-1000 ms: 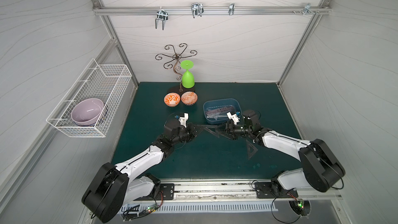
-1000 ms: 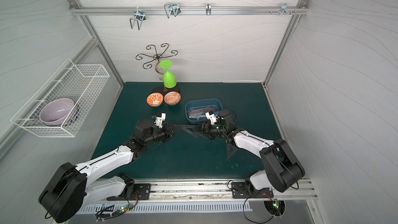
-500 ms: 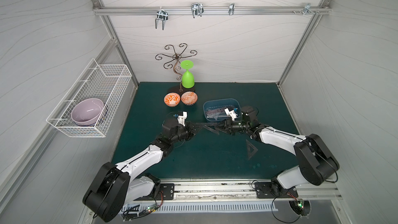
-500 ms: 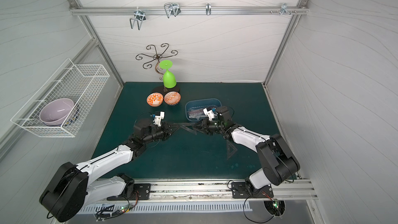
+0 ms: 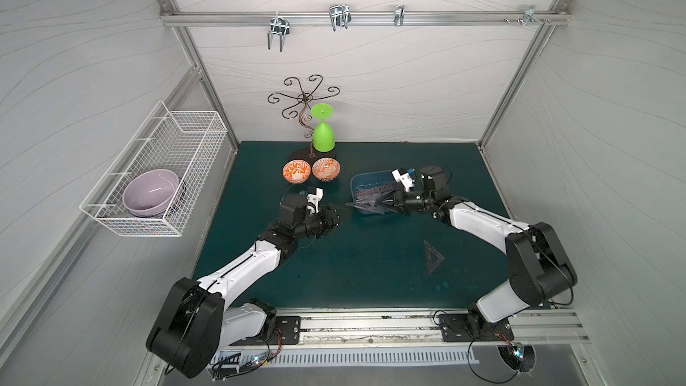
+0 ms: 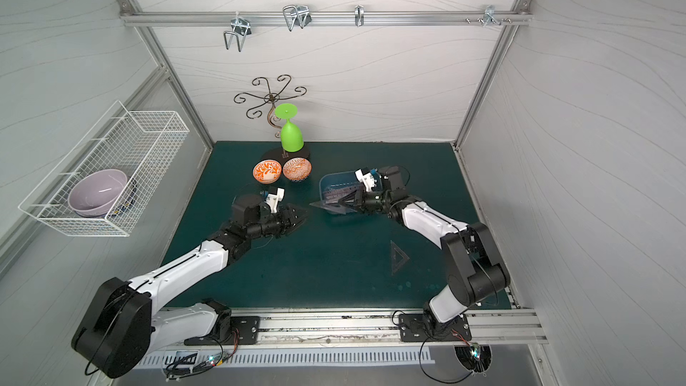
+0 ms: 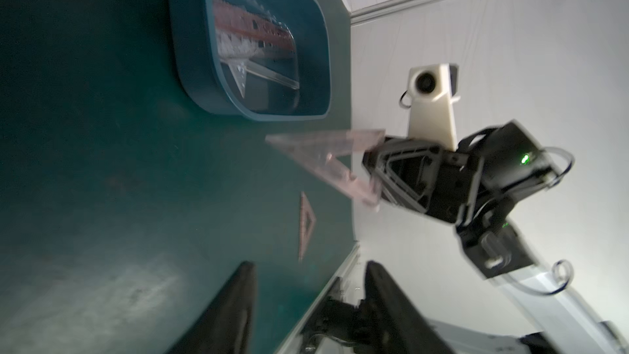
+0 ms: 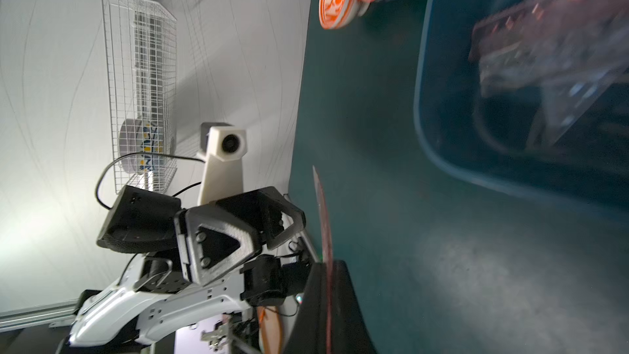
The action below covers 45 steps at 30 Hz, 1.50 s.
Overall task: Put the scattered rulers into the storage box
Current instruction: Pick up the ruler from the center of the board, then place the ruler in the storage box.
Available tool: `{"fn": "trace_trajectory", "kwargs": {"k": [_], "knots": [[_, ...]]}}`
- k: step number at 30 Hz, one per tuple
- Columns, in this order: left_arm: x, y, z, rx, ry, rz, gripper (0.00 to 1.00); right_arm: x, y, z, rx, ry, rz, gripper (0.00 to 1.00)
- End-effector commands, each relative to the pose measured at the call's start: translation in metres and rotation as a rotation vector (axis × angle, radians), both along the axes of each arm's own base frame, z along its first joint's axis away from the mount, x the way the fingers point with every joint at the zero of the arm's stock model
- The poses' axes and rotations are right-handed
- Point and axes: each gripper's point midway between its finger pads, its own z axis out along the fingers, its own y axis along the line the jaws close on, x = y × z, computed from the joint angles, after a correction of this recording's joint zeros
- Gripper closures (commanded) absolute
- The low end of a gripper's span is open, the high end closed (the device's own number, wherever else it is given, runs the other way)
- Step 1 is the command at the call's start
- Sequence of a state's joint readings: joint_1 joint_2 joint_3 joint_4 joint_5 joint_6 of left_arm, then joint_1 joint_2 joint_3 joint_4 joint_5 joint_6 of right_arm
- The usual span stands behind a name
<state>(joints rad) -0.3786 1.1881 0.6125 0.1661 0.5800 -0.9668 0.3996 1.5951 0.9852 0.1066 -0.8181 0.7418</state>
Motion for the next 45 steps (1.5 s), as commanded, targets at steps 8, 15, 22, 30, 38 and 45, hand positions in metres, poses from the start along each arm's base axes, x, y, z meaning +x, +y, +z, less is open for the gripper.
{"fn": "trace_trajectory", "kwargs": {"k": [8,15,22,30,38,45], "knots": [[0.02,0.018,0.0,0.348,0.017,-0.147,0.33,0.076,-0.022,-0.038,-0.228,-0.036,0.074,1.0],[0.027,0.017,-0.015,0.336,0.071,-0.158,0.33,0.092,-0.012,-0.055,-0.249,-0.003,0.108,1.0],[0.026,0.016,-0.022,0.323,0.091,-0.163,0.33,0.1,-0.008,-0.073,-0.292,0.014,0.113,0.99],[0.026,0.018,-0.023,0.312,0.099,-0.165,0.33,0.113,-0.009,-0.082,-0.325,0.016,0.108,0.86],[0.024,0.021,-0.021,0.316,0.102,-0.147,0.33,0.136,-0.035,-0.036,-0.39,-0.075,0.025,0.61],[0.009,0.027,-0.017,0.333,0.102,-0.119,0.32,0.078,-0.083,-0.003,-0.653,-0.134,-0.155,0.59]]}}
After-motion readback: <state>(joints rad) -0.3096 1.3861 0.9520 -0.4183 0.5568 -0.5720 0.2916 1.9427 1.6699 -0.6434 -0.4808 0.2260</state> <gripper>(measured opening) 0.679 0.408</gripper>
